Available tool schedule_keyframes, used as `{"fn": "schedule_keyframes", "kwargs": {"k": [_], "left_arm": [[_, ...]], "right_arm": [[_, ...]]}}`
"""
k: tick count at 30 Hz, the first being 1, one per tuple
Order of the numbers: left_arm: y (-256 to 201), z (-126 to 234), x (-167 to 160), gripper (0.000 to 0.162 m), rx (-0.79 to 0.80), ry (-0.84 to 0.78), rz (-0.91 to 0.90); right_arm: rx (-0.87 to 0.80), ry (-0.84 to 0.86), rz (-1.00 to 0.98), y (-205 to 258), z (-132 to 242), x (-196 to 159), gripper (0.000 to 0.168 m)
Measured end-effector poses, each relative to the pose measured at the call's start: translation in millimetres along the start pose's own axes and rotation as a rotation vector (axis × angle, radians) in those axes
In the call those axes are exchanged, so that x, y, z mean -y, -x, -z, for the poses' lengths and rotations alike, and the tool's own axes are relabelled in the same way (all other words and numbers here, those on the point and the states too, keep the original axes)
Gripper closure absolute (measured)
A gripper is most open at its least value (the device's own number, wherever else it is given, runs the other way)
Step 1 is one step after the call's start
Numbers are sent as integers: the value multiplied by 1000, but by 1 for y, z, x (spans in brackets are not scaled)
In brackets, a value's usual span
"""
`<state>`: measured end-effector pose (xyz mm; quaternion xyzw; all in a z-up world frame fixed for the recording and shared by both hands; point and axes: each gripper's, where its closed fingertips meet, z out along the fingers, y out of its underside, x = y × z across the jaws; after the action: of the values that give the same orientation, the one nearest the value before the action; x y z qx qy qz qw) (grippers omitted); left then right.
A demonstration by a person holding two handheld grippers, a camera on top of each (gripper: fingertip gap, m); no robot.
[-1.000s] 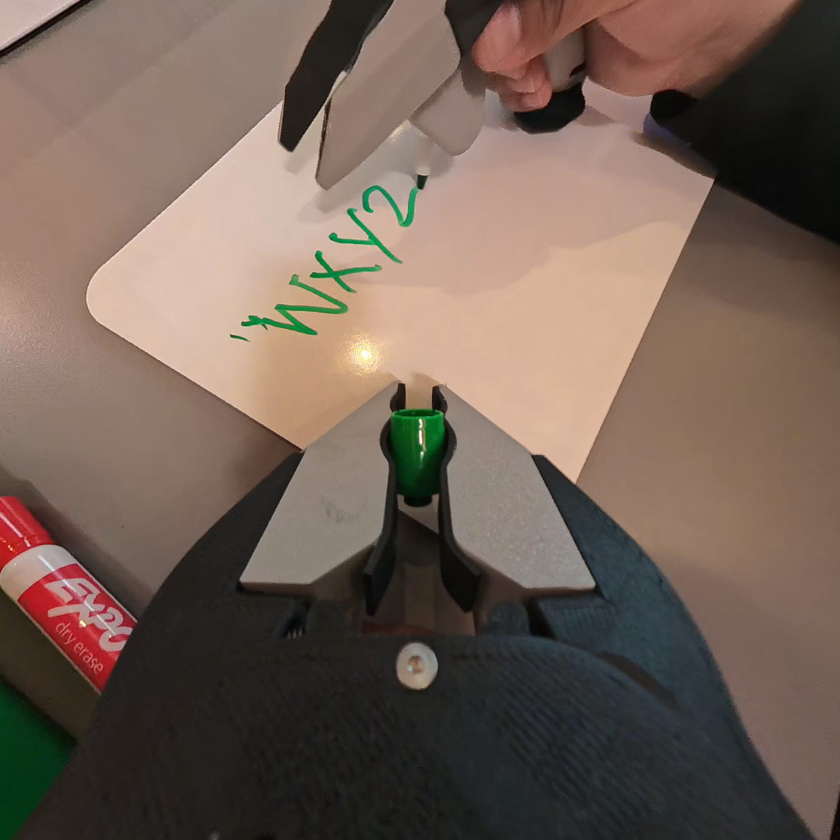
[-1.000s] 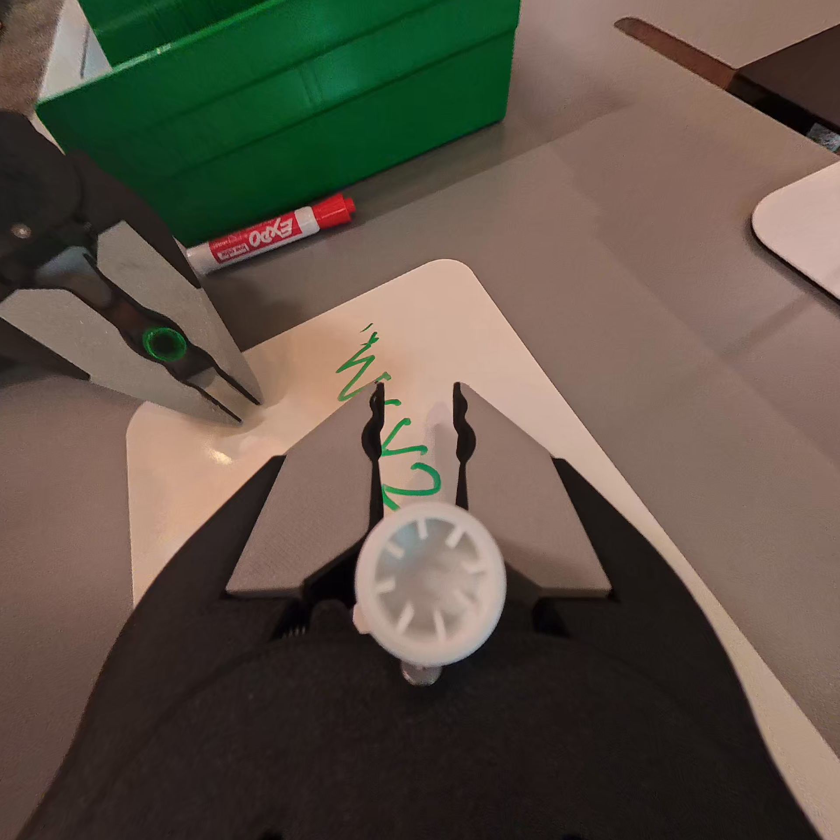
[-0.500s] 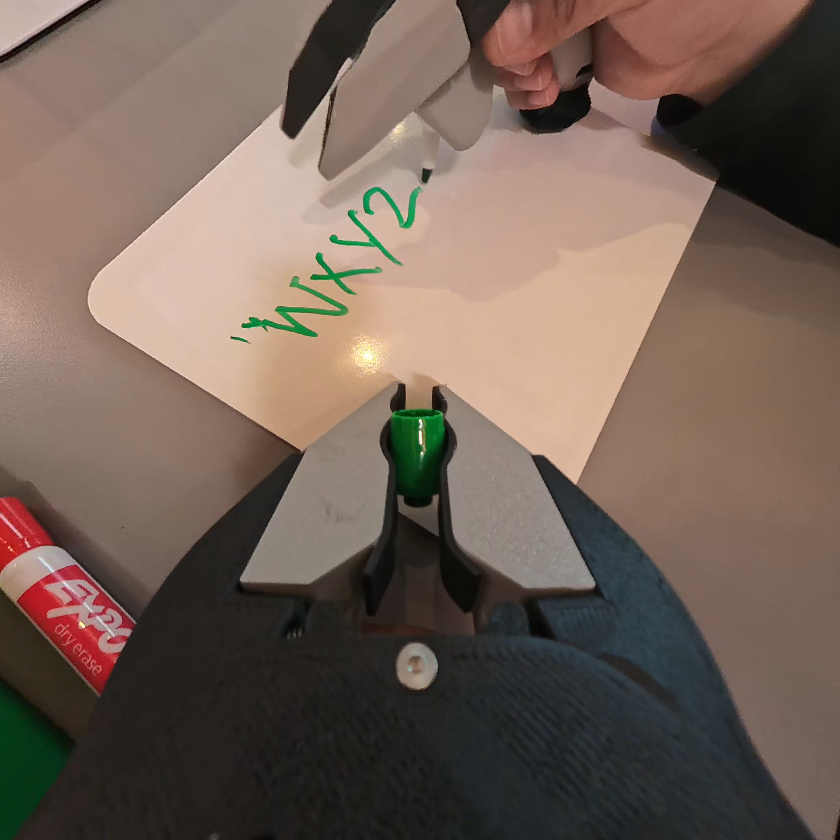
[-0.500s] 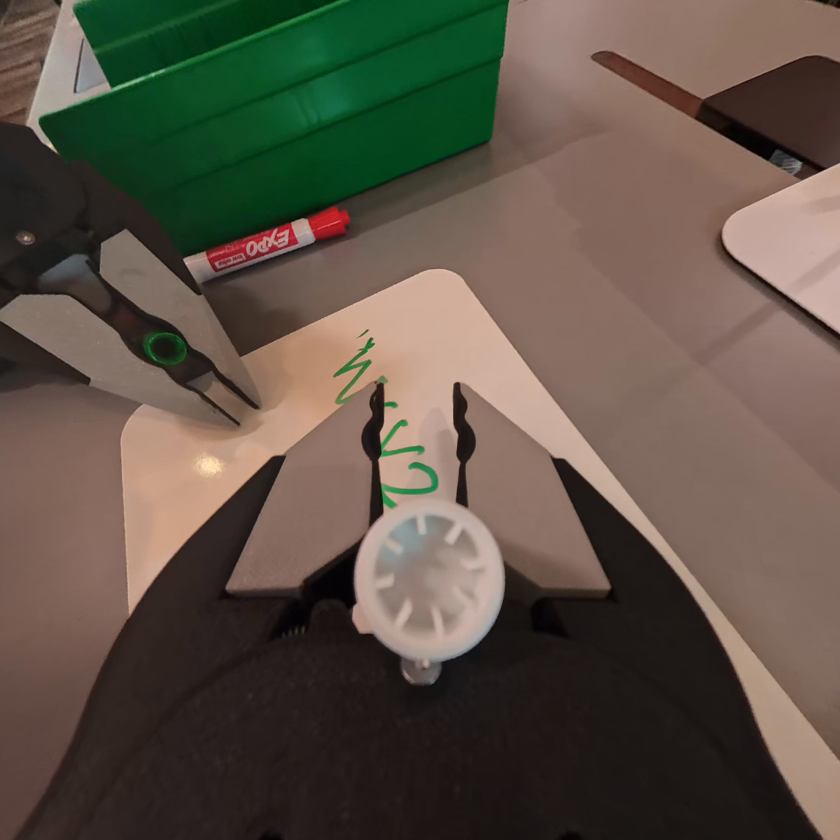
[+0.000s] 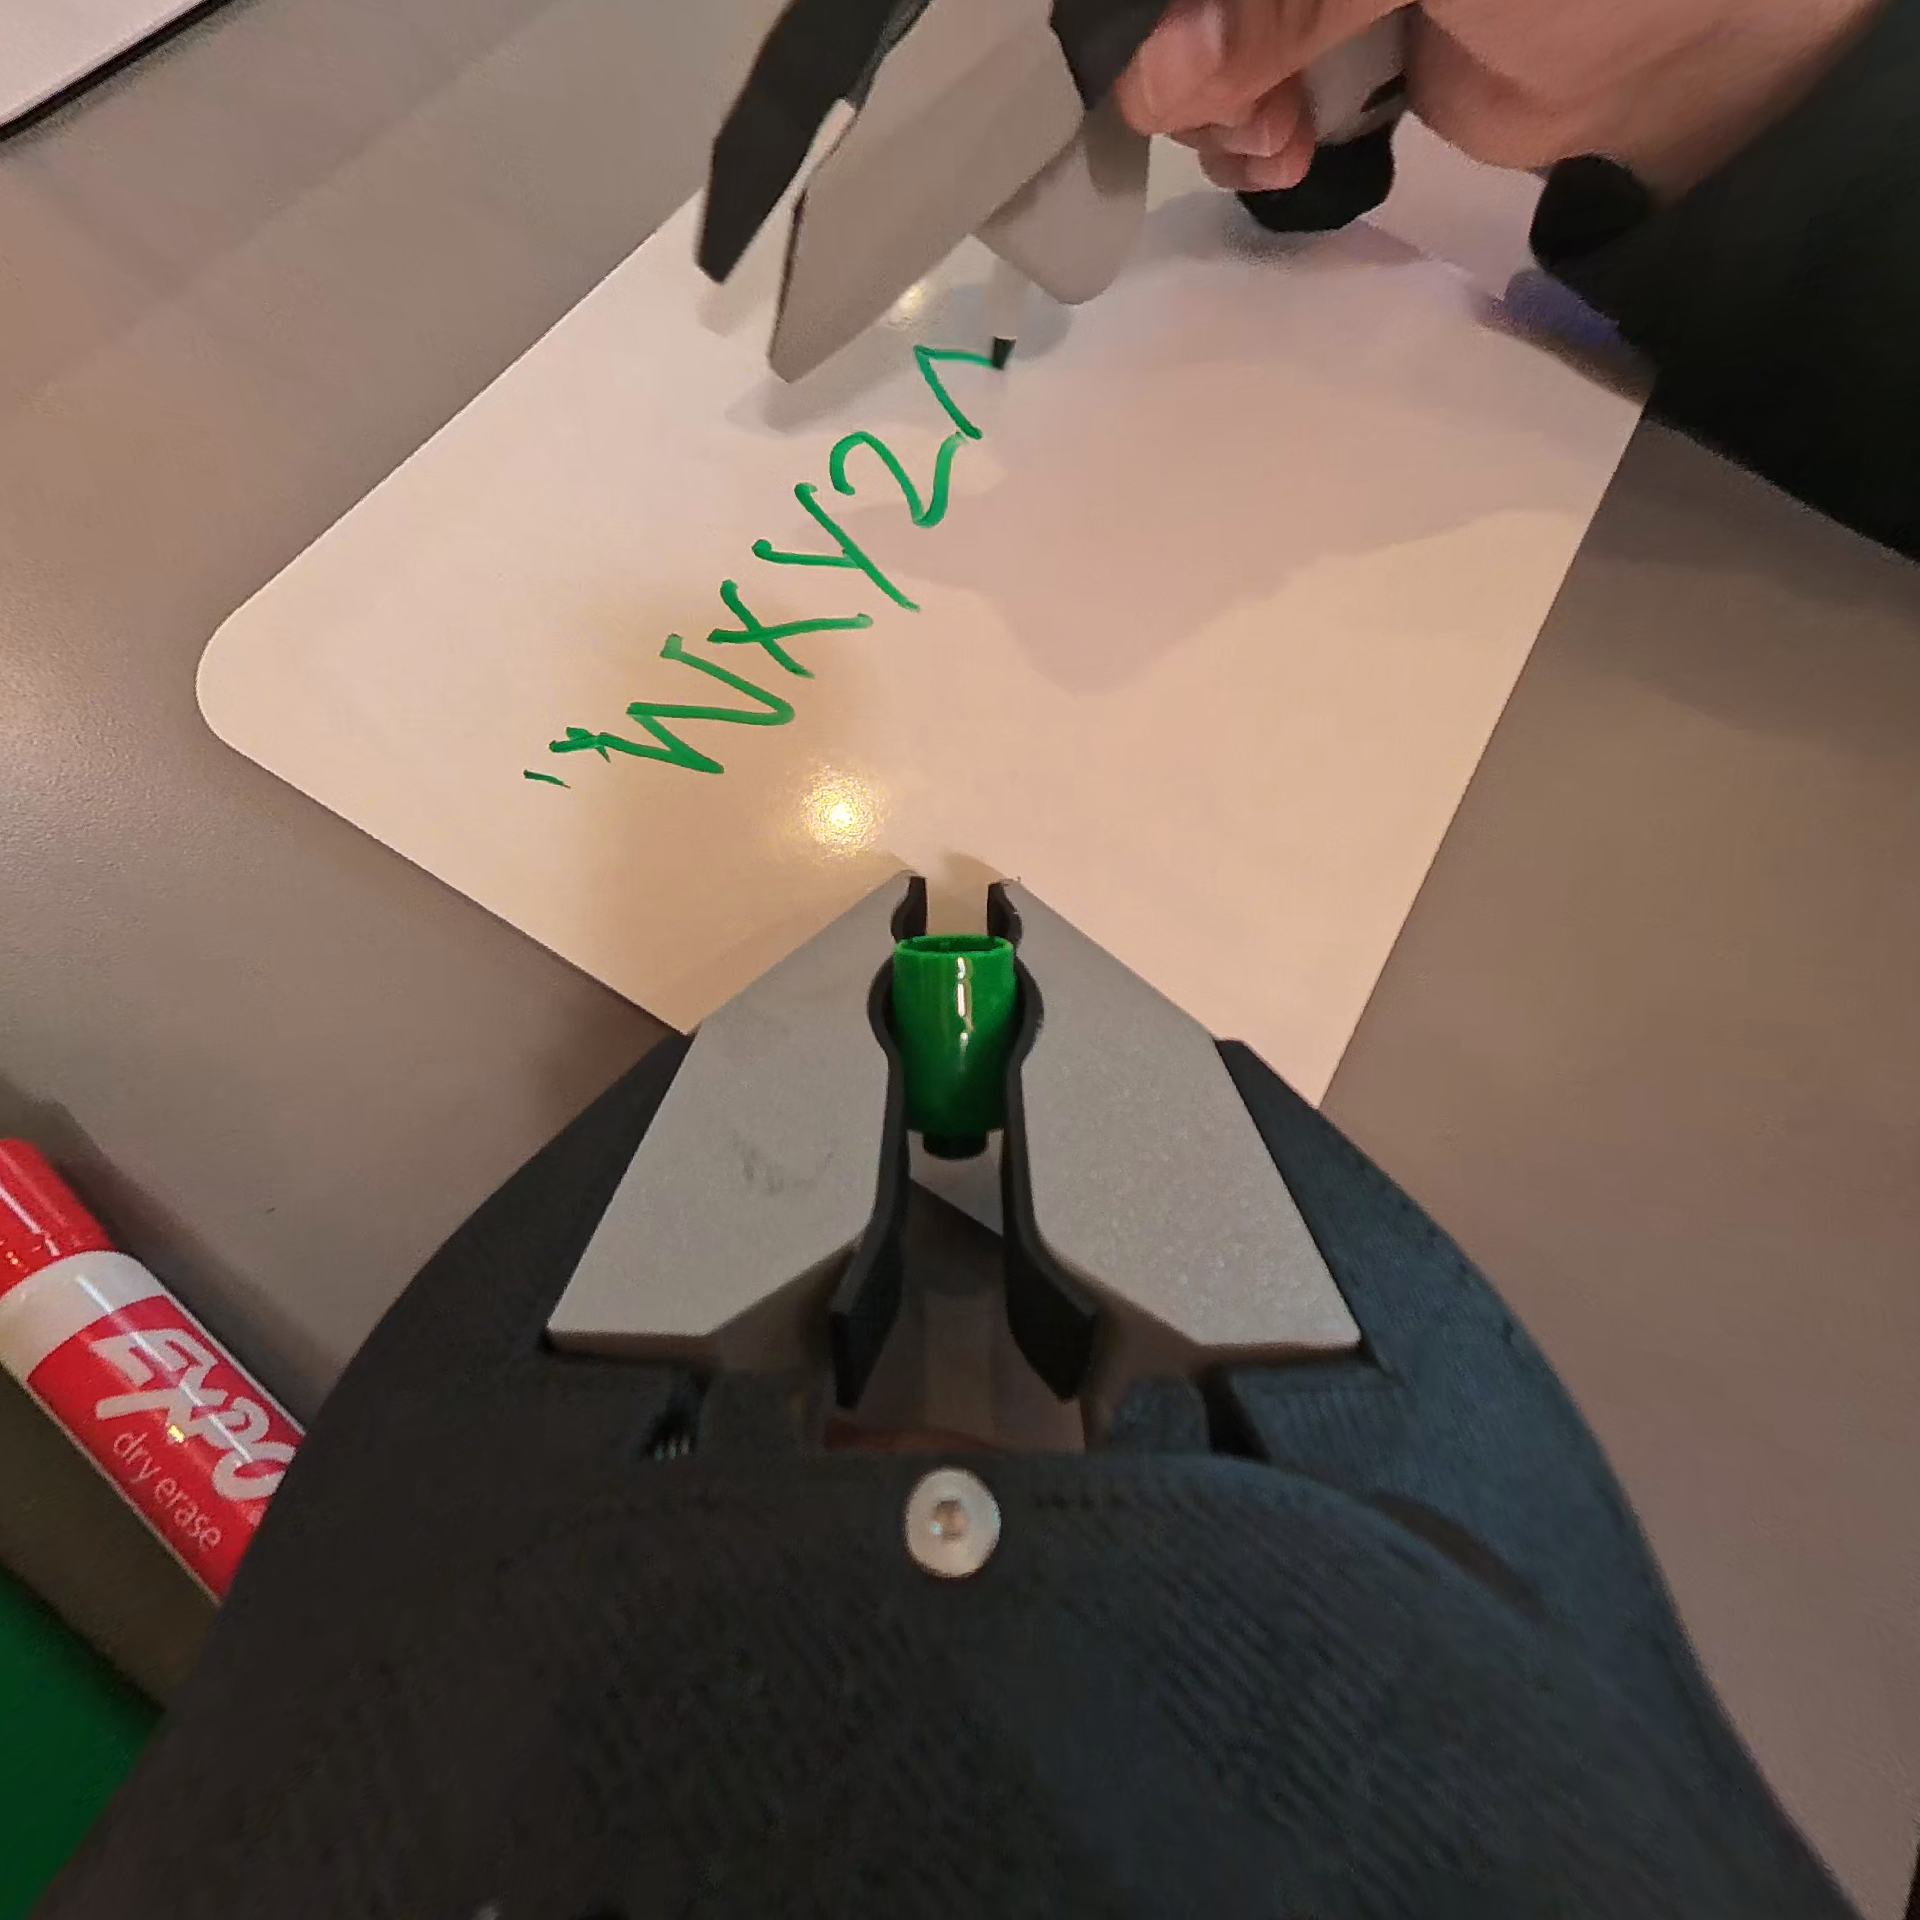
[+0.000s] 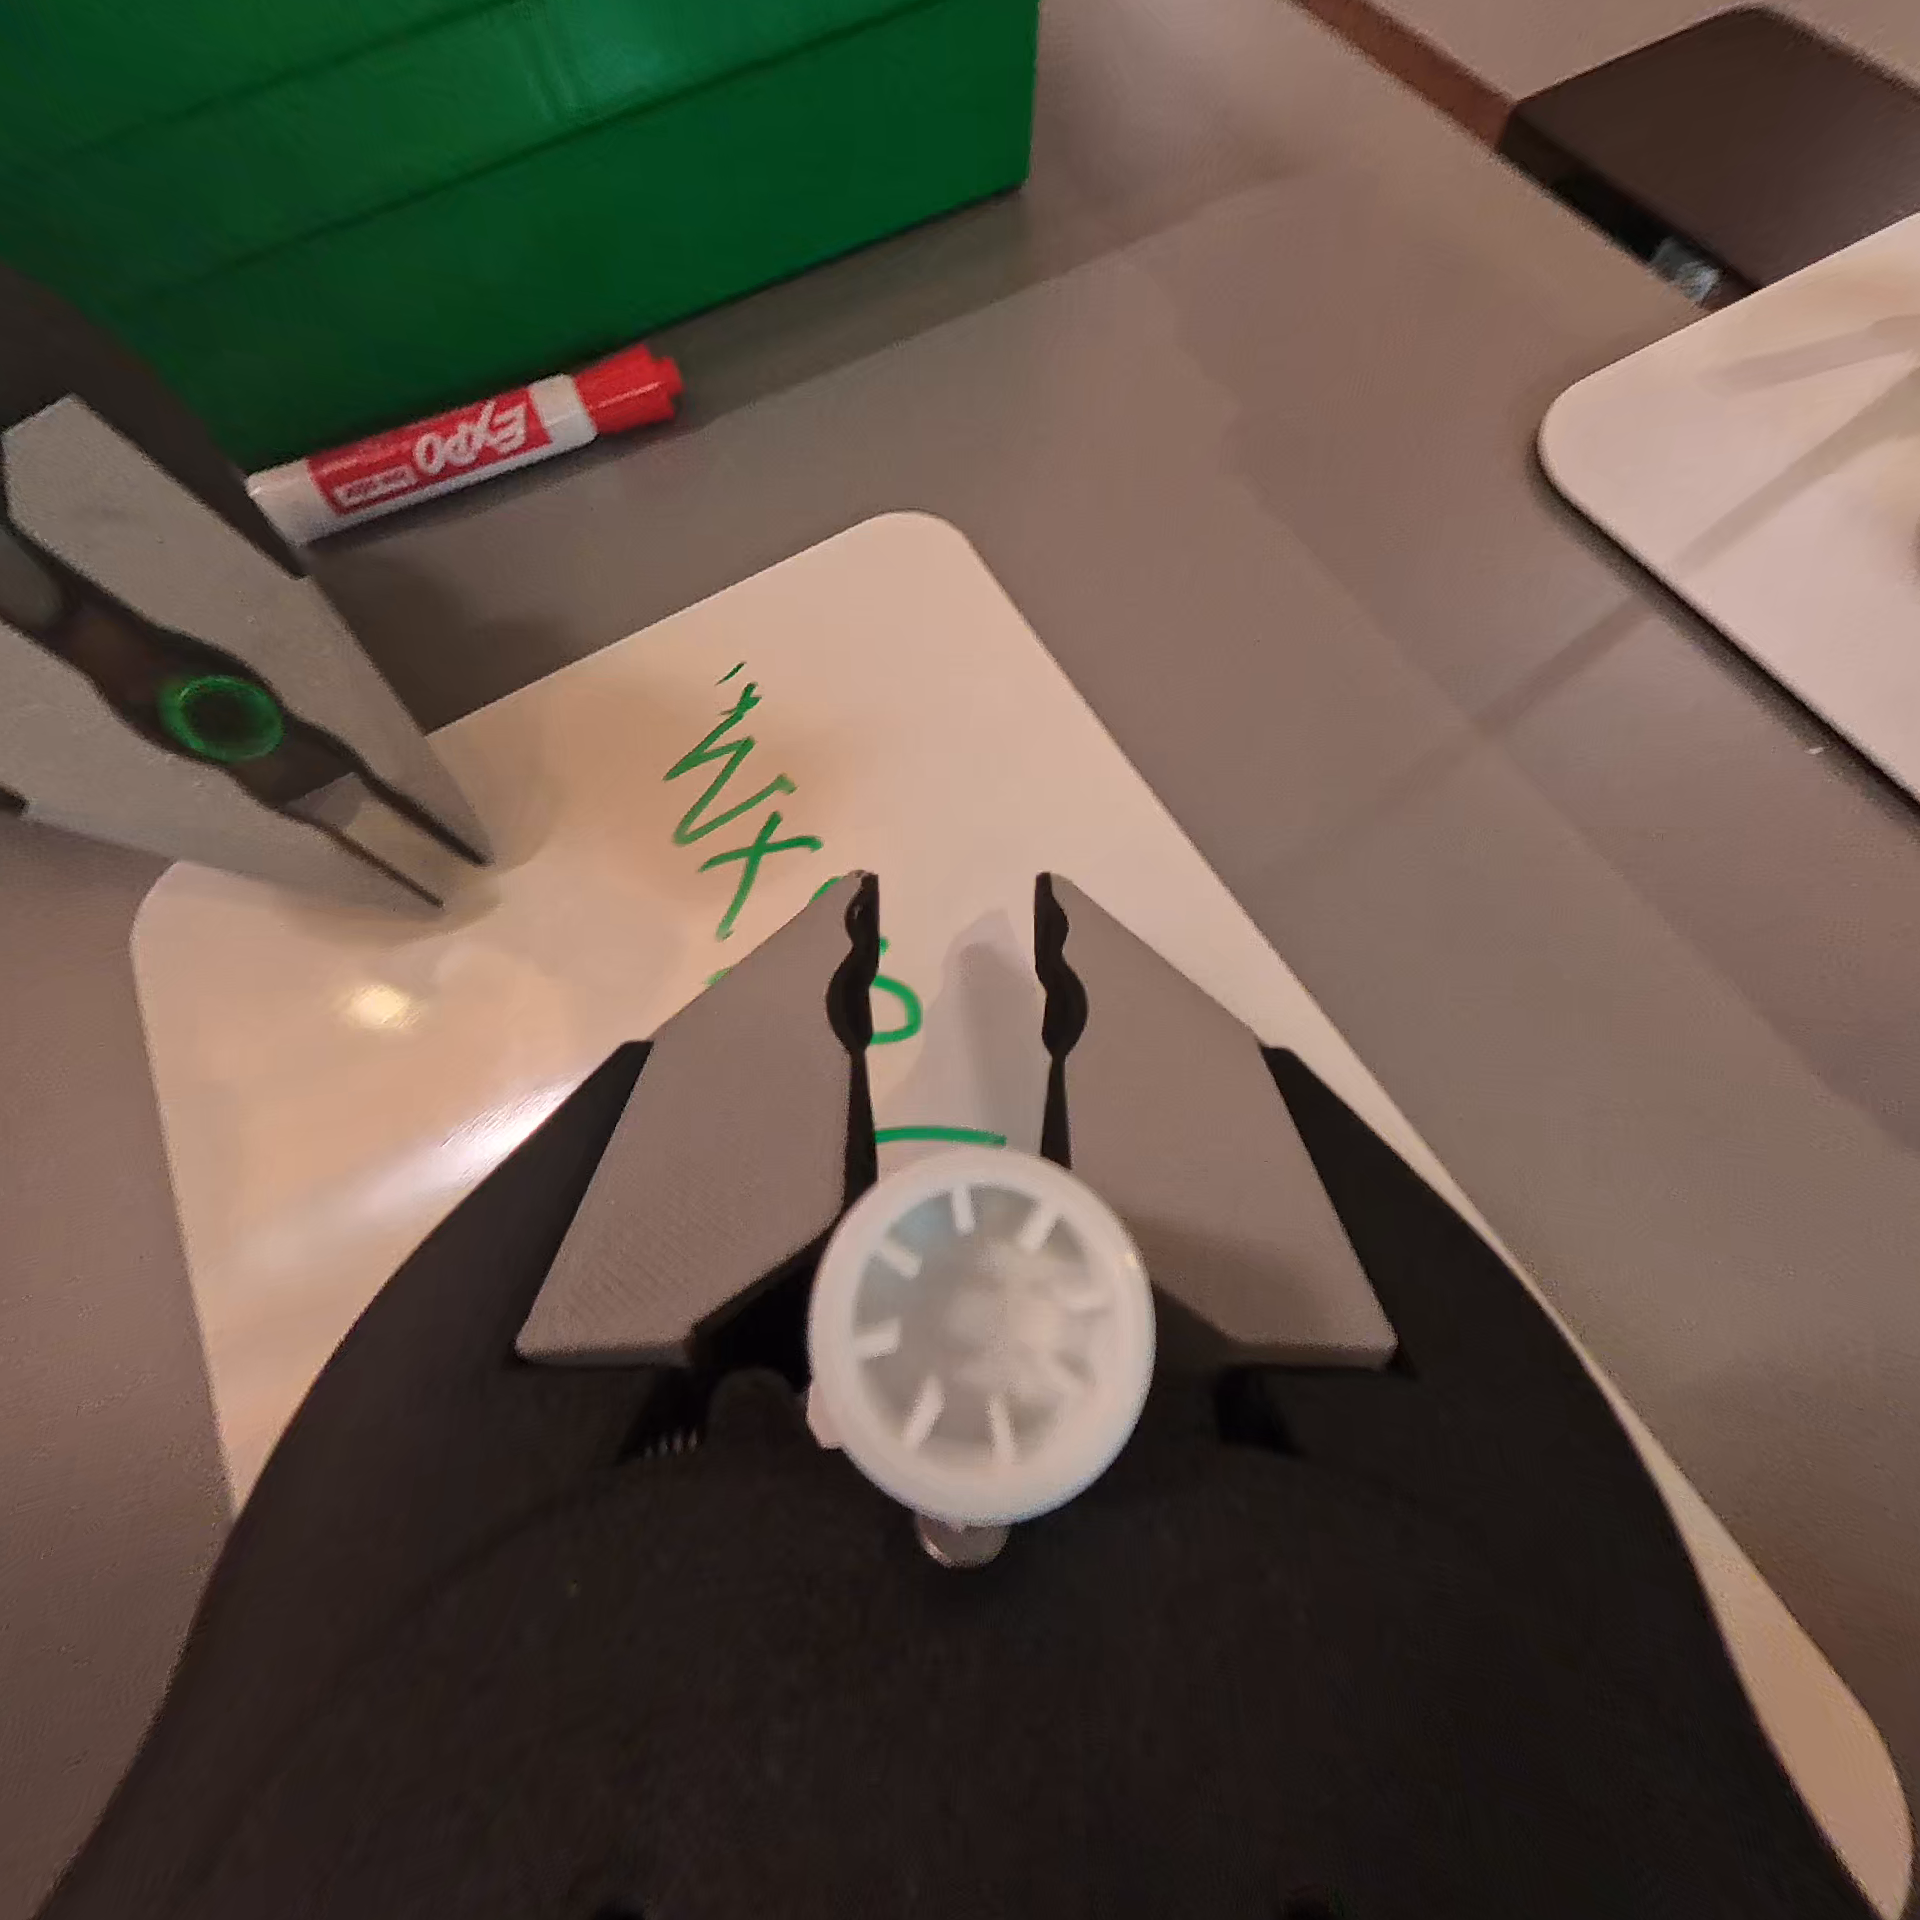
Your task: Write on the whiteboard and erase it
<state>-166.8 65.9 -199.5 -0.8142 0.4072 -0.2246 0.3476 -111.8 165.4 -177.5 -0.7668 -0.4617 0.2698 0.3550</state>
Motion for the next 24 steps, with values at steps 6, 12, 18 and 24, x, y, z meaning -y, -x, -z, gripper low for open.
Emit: {"fn": "schedule_keyframes", "kwargs": {"k": [6, 12, 18, 24], "left_arm": [[0, 0, 0, 152, 0, 0, -1], [0, 0, 0, 152, 3, 1, -5], [0, -1, 0, 152, 6, 1, -6], [0, -1, 0, 152, 5, 0, -3]], "right_arm": [[1, -11, 0, 4, 0, 2, 140], [-25, -68, 12, 3, -7, 12, 140], [4, -91, -30, 2, -6, 12, 140], [-40, -49, -59, -11, 3, 2, 140]]}}
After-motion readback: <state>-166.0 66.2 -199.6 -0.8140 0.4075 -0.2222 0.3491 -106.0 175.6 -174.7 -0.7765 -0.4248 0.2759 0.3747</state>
